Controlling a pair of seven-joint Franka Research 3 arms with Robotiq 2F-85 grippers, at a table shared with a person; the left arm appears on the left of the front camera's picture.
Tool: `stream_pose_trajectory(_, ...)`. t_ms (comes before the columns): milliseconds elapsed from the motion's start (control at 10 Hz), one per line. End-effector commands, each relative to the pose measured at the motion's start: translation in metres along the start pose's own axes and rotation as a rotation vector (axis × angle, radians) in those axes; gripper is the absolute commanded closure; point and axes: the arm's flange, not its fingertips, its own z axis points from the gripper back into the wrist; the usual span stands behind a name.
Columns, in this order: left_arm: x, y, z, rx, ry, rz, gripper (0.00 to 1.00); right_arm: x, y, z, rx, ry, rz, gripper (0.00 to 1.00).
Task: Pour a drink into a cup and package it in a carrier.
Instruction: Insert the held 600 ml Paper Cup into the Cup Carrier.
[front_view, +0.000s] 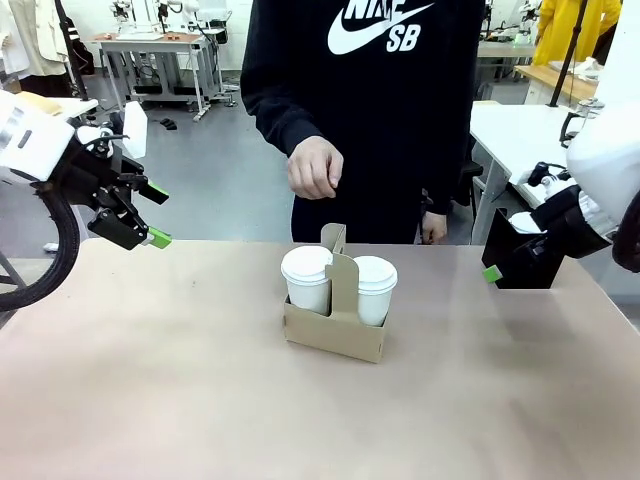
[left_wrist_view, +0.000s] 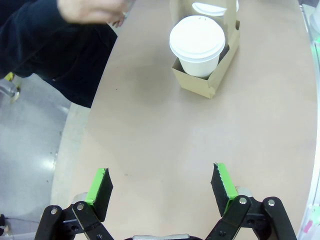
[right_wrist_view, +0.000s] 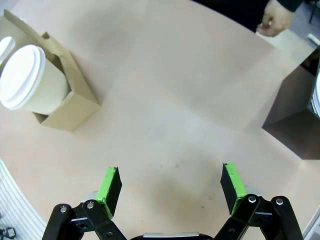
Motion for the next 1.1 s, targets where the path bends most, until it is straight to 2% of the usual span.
stream_pose_trajectory(0,0.0011,-0.0012,0.0002,-0.004,-0.016,0.018,0.0,0.0006,0.0008,-0.0001,-0.002,0.0,0.0,0.0)
stream_pose_trajectory(1000,0.0011,-0.0012,0.0002,-0.004,-0.016,0.018,0.0,0.0006,0.0008,-0.0001,-0.002,0.0,0.0,0.0)
